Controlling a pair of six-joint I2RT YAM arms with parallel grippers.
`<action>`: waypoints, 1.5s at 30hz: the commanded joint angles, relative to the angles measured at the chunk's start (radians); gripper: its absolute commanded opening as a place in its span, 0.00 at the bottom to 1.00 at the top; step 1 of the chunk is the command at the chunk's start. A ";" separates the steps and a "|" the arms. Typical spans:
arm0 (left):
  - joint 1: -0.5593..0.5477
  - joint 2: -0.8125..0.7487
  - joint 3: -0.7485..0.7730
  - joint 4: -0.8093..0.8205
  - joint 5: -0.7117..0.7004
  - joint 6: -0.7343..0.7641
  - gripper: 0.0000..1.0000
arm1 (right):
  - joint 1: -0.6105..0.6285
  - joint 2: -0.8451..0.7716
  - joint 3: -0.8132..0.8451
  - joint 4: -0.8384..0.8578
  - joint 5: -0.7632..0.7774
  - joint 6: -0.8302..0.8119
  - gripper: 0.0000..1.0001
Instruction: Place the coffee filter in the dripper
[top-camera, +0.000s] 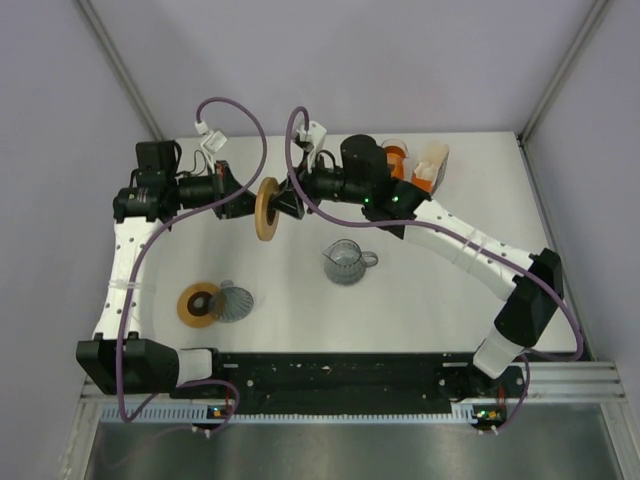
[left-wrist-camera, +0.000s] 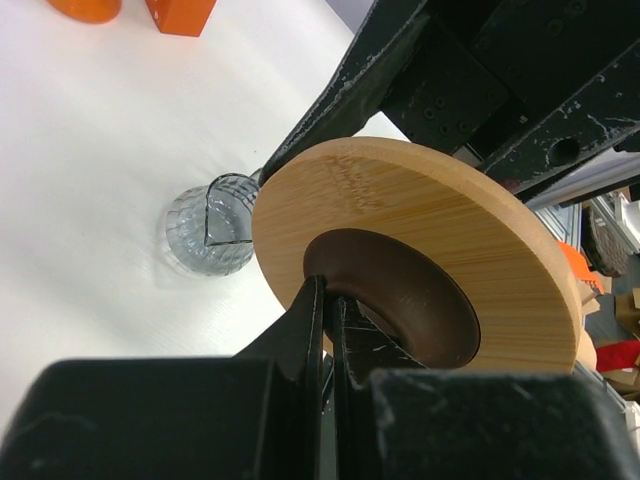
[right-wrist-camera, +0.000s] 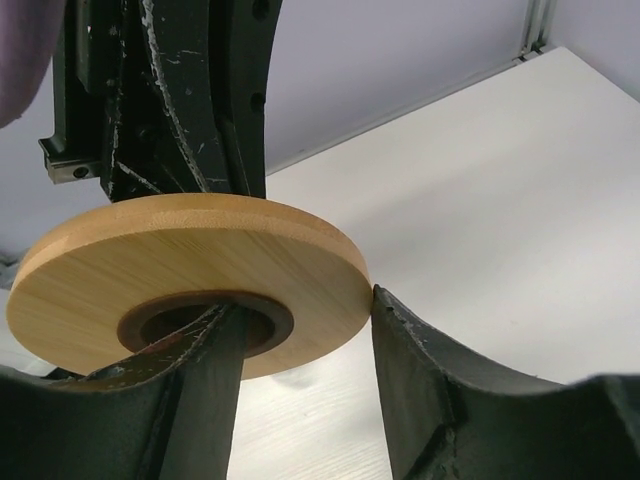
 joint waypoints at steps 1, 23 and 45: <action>-0.025 -0.019 -0.004 -0.005 0.050 0.000 0.00 | 0.017 0.004 0.073 0.166 -0.057 0.009 0.42; -0.025 0.007 0.111 -0.069 -0.523 0.136 0.75 | -0.093 -0.134 -0.095 -0.174 0.278 -0.114 0.00; -0.024 0.002 0.076 -0.084 -0.784 0.244 0.77 | -0.043 0.329 0.429 -1.158 0.659 -0.327 0.00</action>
